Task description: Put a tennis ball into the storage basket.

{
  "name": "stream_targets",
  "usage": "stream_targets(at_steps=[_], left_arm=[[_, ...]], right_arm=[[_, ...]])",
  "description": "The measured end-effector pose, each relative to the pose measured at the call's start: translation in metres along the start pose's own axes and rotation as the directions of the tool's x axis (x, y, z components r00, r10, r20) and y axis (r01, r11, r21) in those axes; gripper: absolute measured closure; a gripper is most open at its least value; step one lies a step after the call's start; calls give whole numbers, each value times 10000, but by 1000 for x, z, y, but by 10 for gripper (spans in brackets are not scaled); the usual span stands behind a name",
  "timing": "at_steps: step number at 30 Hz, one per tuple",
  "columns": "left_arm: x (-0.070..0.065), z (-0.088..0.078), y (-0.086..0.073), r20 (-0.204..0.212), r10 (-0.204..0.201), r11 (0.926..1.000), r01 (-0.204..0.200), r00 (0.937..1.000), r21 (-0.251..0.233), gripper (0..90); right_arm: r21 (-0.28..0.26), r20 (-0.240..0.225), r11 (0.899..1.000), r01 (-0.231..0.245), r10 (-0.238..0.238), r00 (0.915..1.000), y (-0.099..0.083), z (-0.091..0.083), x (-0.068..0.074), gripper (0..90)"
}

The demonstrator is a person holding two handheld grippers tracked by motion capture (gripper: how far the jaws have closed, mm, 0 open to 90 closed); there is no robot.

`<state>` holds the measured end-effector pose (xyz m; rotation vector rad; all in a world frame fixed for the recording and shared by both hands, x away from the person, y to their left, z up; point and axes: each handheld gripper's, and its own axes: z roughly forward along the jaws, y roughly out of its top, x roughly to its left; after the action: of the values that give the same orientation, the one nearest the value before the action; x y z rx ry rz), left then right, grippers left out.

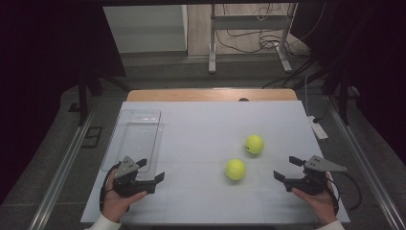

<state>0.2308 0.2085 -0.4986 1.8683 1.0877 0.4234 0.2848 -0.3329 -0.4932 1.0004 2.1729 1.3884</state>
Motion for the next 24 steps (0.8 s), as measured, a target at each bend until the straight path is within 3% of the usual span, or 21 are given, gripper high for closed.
stream_targets(at_steps=[24], left_arm=[[-1, 1, 0, -45, 73, 10000, -73, 10000, 31, 147]], right_arm=[[73, 15, 10000, 51, -52, 10000, -1, 0, -1, 120]])
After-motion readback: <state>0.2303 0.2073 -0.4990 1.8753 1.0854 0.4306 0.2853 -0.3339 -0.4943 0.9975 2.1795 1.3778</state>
